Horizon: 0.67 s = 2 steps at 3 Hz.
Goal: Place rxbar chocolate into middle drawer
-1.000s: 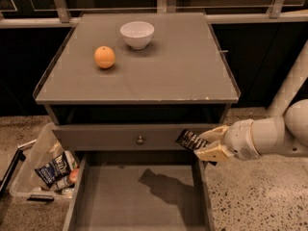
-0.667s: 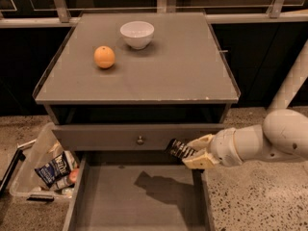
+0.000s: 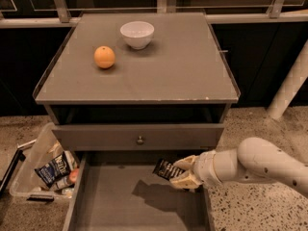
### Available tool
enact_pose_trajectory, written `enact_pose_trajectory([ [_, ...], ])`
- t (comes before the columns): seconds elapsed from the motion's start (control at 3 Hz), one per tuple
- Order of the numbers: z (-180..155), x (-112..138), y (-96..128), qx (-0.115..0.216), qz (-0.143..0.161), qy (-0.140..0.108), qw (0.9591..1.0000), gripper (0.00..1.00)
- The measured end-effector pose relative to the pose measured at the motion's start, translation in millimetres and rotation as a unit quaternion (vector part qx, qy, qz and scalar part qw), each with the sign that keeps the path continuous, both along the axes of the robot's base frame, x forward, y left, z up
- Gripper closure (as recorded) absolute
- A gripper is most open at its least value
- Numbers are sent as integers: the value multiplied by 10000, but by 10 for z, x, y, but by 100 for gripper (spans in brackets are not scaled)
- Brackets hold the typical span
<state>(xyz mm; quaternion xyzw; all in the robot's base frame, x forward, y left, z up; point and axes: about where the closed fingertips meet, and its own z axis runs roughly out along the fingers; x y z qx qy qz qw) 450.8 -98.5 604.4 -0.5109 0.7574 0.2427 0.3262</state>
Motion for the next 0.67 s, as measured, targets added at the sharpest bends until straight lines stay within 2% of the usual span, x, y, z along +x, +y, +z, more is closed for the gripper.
enact_pose_trajectory([
  [0.33,-313,85,-39,-138,-71,-239,9996,100],
  [0.67,-702,311,-194,-151,-396,-90,9991,100],
])
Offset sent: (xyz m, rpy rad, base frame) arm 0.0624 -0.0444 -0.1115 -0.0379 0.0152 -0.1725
